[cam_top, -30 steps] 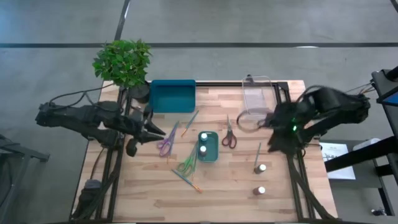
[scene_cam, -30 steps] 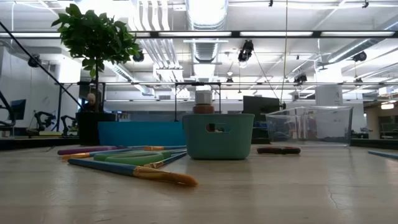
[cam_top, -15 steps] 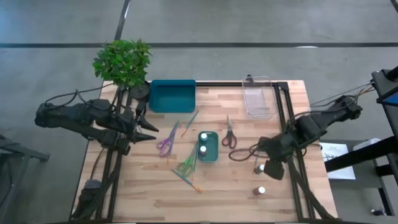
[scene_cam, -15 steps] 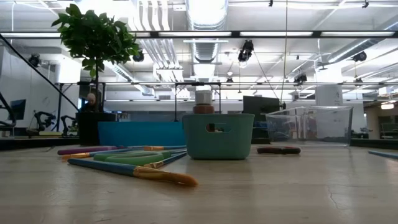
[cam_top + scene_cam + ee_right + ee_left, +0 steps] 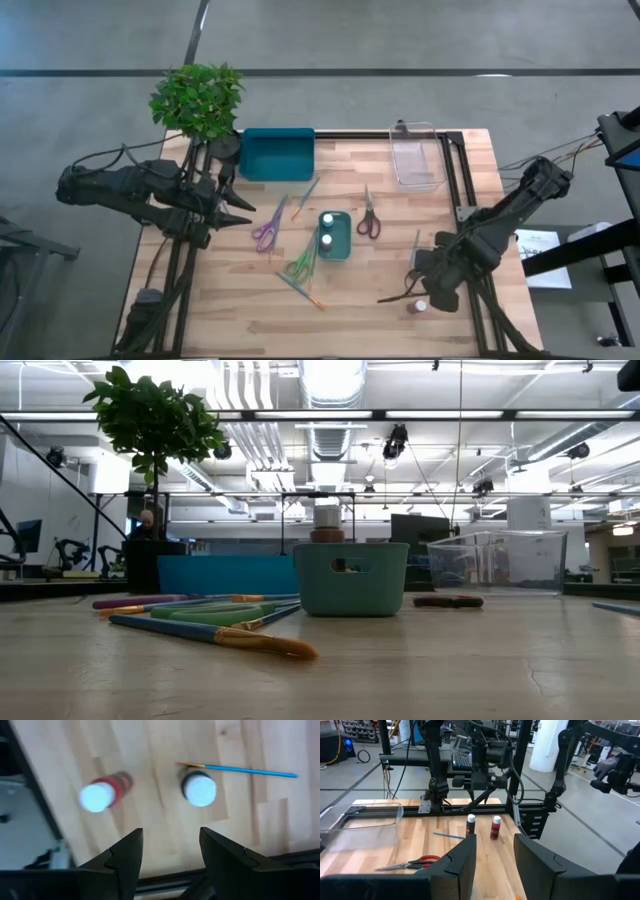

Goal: Pick & Place Paint Supplies
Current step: Put the black paint bottle into the blue bin

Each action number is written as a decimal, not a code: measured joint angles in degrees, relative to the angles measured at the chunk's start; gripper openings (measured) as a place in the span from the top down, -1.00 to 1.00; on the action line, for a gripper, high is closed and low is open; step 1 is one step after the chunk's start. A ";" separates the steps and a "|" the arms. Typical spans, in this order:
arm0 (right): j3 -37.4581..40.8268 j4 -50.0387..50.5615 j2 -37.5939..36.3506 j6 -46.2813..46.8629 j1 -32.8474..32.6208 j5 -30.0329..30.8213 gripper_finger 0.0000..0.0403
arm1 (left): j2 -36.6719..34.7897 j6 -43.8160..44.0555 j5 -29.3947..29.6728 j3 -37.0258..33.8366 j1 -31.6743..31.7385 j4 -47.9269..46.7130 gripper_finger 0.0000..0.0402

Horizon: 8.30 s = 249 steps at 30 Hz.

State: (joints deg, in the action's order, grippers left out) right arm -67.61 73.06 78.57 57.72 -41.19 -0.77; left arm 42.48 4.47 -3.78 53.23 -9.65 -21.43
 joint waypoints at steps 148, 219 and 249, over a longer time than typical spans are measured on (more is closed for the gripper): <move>23.28 -23.25 -9.16 10.63 4.50 3.42 -0.07 | 0.02 6.10 2.08 -0.13 0.04 -2.99 0.30; 12.82 -19.02 -9.18 5.63 10.61 9.83 0.46 | 0.02 6.51 2.32 -0.15 0.00 -4.35 0.30; -33.00 -2.11 20.54 -37.53 41.54 -5.42 0.46 | 0.04 9.09 3.38 -0.15 0.02 -5.51 0.30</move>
State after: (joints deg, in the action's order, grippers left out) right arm -100.61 70.94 99.10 20.19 0.35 -6.19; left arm 42.52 13.56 -0.40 53.08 -9.63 -26.94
